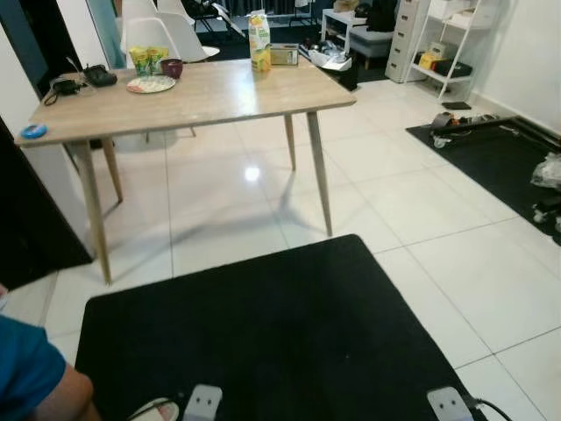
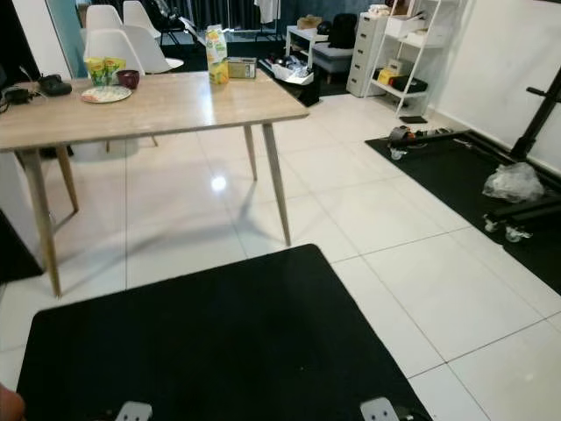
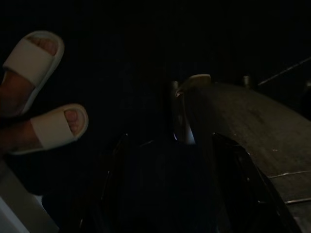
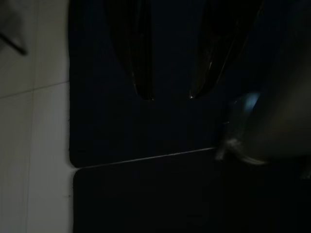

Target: Restocking fridge

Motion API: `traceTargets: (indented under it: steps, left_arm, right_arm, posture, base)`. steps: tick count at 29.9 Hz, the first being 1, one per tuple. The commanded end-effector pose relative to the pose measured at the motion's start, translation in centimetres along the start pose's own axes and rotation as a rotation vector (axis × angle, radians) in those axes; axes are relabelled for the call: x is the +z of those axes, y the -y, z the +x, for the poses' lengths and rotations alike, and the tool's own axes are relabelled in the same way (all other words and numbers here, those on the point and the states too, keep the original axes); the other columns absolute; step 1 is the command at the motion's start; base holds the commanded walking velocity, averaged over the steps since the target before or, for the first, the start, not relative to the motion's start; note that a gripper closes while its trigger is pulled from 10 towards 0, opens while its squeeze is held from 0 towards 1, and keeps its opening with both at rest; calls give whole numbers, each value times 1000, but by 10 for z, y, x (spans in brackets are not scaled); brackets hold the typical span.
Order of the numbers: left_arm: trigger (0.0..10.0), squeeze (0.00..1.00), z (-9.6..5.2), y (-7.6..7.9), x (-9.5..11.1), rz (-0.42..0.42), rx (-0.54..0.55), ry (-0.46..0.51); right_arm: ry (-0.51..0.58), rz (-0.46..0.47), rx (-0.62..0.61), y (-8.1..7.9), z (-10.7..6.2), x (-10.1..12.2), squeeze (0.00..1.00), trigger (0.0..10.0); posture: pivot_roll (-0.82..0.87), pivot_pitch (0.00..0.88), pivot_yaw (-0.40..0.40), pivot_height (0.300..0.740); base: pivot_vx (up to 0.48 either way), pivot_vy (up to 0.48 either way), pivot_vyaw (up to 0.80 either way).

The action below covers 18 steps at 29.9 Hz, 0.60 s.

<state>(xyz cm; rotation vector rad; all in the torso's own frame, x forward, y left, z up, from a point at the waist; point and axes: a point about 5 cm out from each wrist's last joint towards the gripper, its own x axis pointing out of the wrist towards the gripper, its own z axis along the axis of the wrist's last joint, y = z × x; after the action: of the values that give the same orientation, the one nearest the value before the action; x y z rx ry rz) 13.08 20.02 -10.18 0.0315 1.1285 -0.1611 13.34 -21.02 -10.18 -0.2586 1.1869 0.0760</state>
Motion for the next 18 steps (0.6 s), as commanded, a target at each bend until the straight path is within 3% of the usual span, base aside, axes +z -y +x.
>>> traceTargets:
  steps: [1, 11, 18]
  left_arm:
    - [10000, 0, 0, 2, -2, 7, -4, -13]
    - [10000, 0, -1, -2, -3, 13, -3, -18]
    - [10000, 0, -1, 0, -6, 27, -18, -25]
  right_arm:
    - [-36, 2, -15, 4, -1, -10, 0, 10000]
    - [-52, -10, -5, 0, -2, -16, 0, 10000]
    - [-58, -22, -20, 7, -3, -19, 0, 10000]
  posture:
    - [42, 0, -25, 740]
    - [52, 0, -29, 740]
    - [49, 0, -36, 740]
  base:
    - [315, 0, 0]
    - [316, 0, 0]
    - [317, 0, 0]
